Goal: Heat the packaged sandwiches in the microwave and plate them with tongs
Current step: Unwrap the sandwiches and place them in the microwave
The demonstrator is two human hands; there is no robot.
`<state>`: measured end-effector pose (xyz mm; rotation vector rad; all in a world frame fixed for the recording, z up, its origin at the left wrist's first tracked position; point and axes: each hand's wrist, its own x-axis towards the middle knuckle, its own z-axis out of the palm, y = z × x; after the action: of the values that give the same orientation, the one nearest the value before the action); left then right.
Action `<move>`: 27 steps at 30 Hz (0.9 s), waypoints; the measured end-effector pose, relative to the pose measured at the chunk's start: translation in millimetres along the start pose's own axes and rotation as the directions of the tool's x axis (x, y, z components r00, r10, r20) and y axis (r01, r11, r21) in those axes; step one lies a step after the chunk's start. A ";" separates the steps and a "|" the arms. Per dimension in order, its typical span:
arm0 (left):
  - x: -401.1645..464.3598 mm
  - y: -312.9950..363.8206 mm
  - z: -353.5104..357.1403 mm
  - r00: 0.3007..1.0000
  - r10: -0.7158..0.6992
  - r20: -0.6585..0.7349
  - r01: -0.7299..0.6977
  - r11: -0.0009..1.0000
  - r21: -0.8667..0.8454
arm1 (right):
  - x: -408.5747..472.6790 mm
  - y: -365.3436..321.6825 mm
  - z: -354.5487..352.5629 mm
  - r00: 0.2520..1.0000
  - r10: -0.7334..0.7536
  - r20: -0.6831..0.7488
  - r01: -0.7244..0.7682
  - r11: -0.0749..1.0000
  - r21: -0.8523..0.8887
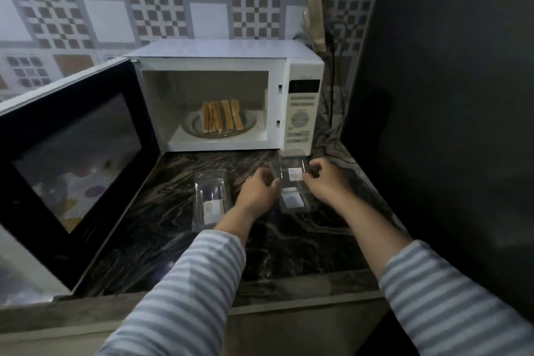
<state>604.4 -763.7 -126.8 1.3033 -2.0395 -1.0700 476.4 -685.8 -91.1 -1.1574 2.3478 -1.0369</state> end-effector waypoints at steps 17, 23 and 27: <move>-2.3 -20.5 38.7 0.963 -0.254 0.094 0.271 0.888 -0.372 | 11.3 47.9 45.9 0.908 0.367 0.201 -0.417 0.822 0.388; -0.5 -16.0 33.3 0.937 -0.326 0.128 0.350 0.861 -0.370 | 12.5 45.3 44.7 0.903 0.354 0.244 -0.425 0.816 0.391; 0.1 -15.7 30.2 0.901 -0.380 0.211 0.434 0.804 -0.406 | 10.6 42.3 38.7 0.894 0.346 0.285 -0.437 0.817 0.377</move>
<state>590.2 -756.9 -157.0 1.4822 -1.4745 -1.7293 468.3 -695.0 -148.1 -0.5448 1.9370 -1.1399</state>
